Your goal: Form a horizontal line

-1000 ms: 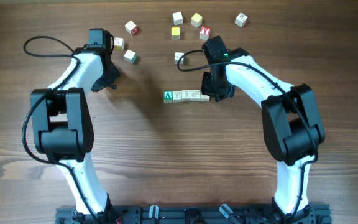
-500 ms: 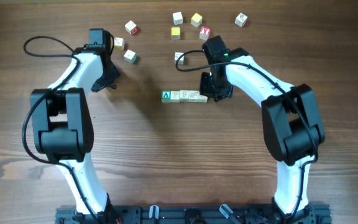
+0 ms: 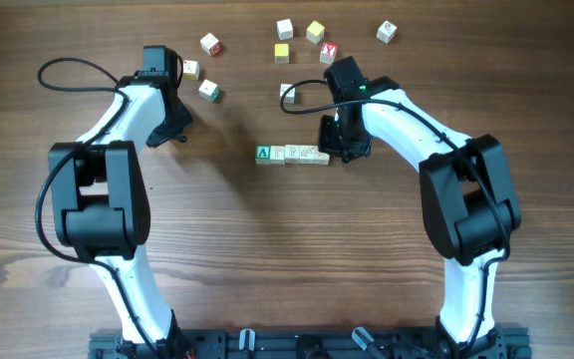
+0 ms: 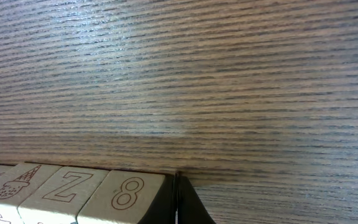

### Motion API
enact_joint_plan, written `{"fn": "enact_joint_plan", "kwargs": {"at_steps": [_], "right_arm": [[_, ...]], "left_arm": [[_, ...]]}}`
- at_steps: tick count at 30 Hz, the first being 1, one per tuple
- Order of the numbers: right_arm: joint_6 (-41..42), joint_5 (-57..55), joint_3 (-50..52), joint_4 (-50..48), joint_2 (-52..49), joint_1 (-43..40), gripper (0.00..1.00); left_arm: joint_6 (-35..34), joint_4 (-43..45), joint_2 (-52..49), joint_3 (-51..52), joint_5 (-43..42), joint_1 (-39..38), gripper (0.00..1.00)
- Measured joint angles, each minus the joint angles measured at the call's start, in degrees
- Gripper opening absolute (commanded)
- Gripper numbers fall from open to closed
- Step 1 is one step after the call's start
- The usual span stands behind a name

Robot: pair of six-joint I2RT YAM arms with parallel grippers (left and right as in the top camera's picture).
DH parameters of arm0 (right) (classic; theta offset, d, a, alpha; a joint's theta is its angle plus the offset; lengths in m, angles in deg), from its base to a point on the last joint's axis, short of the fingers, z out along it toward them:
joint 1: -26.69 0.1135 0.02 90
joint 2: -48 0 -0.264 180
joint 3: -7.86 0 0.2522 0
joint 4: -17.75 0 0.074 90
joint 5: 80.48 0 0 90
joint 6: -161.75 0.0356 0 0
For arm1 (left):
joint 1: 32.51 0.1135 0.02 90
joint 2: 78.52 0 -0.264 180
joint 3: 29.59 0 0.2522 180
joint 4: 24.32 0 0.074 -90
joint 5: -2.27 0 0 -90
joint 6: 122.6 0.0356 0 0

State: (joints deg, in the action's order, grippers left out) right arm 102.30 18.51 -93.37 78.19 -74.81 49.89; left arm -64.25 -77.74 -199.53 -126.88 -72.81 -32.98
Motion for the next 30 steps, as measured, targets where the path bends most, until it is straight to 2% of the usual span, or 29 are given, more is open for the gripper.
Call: {"fn": "enact_joint_plan", "kwargs": {"at_steps": [6, 12, 18, 20, 24, 30], "right_arm": [[0.0, -0.4, 0.0, 0.0, 0.0, 0.0, 0.04], [0.0, -8.3, 0.0, -0.4, 0.0, 0.0, 0.08], [-0.5, -12.5, 0.1, -10.2, 0.0, 0.0, 0.06], [-1.6, -11.2, 0.1, -15.9, 0.0, 0.0, 0.05], [-2.3, -4.6, 0.1, -21.3, 0.0, 0.0, 0.04], [-2.1, 1.4, 0.1, -22.8, 0.0, 2.0, 0.04]], "left_arm": [[0.0, 0.0, 0.0, 0.0, 0.0, 0.0, 0.07], [0.0, 0.1, 0.0, 0.0, -0.6, 0.0, 0.07], [0.0, 0.2, 0.0, 0.0, -1.4, 0.0, 0.07], [0.0, 0.2, 0.0, 0.0, -1.5, 0.0, 0.07], [0.0, 0.2, 0.0, 0.0, -1.5, 0.0, 0.07], [0.0, 0.4, 0.0, 0.0, -1.5, 0.0, 0.08]]}}
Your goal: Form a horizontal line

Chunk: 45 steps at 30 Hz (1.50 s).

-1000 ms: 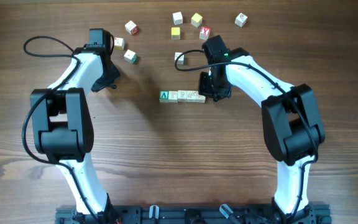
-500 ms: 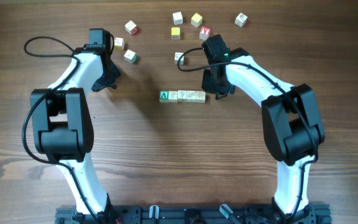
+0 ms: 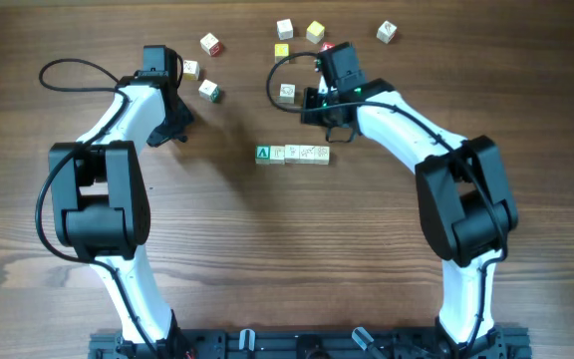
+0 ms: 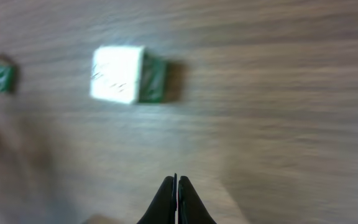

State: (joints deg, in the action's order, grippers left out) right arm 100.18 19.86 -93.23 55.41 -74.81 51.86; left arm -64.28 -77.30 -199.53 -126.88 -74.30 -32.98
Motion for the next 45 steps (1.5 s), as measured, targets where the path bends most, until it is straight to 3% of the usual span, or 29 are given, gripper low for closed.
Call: {"fn": "enact_joint_plan", "kwargs": {"at_steps": [10, 45], "right_arm": [[3.3, -0.3, 0.0, 0.7, 0.0, 5.6, 0.05], [4.8, -0.3, 0.0, 6.4, 0.0, 6.6, 0.04]], "left_arm": [[0.0, 0.0, 0.0, 0.0, 0.0, 0.0, 0.08], [0.0, 0.0, 0.0, 0.0, 0.0, 0.0, 0.08]]}}
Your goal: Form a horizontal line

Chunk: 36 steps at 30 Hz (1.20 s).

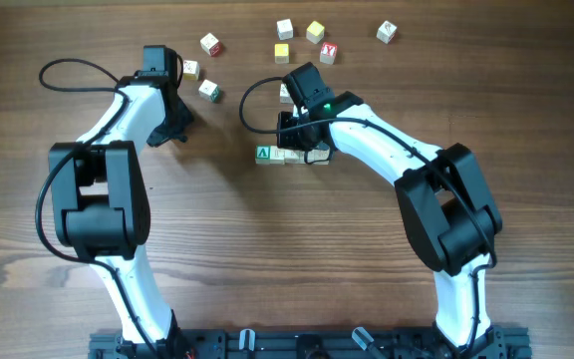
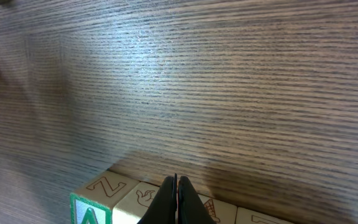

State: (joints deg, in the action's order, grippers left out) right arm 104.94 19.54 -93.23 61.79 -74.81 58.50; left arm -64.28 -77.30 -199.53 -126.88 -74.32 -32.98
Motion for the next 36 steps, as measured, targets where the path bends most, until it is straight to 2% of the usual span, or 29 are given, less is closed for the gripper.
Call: {"fn": "enact_joint_plan", "kwargs": {"at_steps": [36], "right_arm": [[0.0, 0.0, 0.0, 1.7, 0.0, 0.0, 0.05]], "left_arm": [[0.0, 0.0, 0.0, 0.0, 0.0, 0.0, 0.09]]}}
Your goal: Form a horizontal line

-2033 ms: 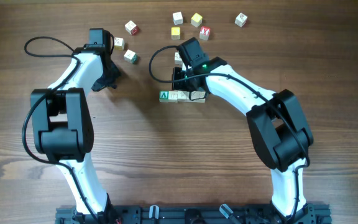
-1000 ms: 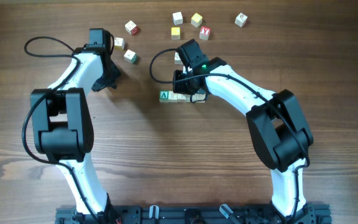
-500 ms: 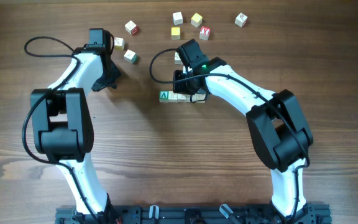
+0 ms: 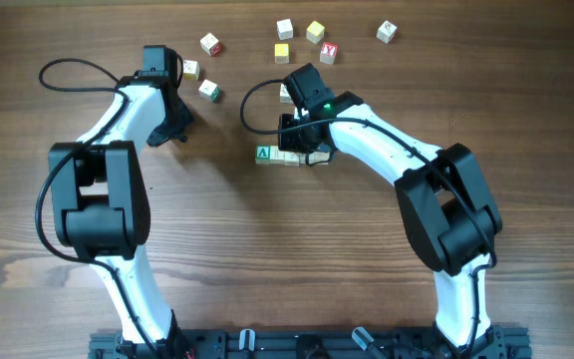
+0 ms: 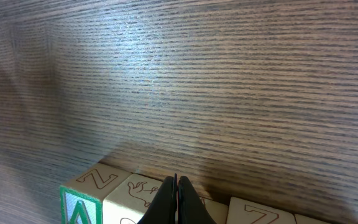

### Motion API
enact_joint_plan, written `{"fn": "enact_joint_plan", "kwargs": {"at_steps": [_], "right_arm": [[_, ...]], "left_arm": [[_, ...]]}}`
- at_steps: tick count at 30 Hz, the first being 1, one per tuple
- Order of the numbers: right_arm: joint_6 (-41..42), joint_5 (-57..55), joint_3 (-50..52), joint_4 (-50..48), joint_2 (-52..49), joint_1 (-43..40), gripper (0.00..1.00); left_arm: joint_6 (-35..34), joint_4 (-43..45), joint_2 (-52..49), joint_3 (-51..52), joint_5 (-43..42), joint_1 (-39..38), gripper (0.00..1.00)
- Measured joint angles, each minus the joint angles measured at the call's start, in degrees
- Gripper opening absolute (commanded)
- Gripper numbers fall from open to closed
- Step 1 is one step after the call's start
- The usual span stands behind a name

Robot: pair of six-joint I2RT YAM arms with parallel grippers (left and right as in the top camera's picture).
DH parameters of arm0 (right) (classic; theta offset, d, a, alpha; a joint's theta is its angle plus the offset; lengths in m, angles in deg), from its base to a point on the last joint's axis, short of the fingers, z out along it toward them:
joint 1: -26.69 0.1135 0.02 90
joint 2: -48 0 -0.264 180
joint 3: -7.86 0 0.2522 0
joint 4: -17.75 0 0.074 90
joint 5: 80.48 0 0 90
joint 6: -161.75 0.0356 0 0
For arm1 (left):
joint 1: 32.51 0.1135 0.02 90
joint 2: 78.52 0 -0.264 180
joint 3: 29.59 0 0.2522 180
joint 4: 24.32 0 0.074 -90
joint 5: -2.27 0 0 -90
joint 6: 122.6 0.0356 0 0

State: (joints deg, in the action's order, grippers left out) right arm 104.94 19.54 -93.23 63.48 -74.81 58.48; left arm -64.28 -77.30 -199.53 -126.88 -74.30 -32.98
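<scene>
A short row of wooden letter blocks lies left to right at mid-table, with a green "A" block at its left end. My right gripper is shut and empty, its tips at the row's far side. In the right wrist view the shut gripper rests against the blocks: the green "A" block, an animal-drawing block and a "Z" block. My left gripper hangs at the far left, away from the row; its jaws do not show.
Loose blocks lie scattered along the far side: three near the left arm, a group at back centre with a red one, and one at back right. Another block sits just behind the right wrist.
In the wrist view the row sits a little higher and further left, so my right gripper has shifted slightly against the blocks' far side. The left arm has not moved.
My shut right gripper was first at the row's right end, beside the "8" block. Then it was up behind the row near a loose block. After that it stood at the far side of the row's left half, where it still is.
</scene>
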Motion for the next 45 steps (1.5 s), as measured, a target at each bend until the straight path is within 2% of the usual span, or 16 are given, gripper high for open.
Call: {"fn": "enact_joint_plan", "kwargs": {"at_steps": [20, 27, 33, 40, 45], "right_arm": [[0.0, -0.1, 0.0, -4.2, 0.0, 0.0, 0.04], [-0.5, -3.5, 0.0, -6.8, 0.0, -0.3, 0.04], [-1.4, -4.7, -0.2, 1.2, 1.5, -1.9, 0.05], [-1.5, -5.2, -0.9, 12.1, 12.9, 0.3, 0.04], [-1.5, -5.2, 0.8, 12.6, 14.1, 3.3, 0.05]], "left_arm": [[0.0, 0.0, 0.0, 0.0, 0.0, 0.0, 0.09], [0.0, 0.0, 0.0, 0.0, 0.0, 0.0, 0.09], [0.0, 0.0, 0.0, 0.0, 0.0, 0.0, 0.09], [0.0, 0.2, 0.0, 0.0, 0.0, 0.0, 0.09], [0.0, 0.2, 0.0, 0.0, -0.8, 0.0, 0.09]]}}
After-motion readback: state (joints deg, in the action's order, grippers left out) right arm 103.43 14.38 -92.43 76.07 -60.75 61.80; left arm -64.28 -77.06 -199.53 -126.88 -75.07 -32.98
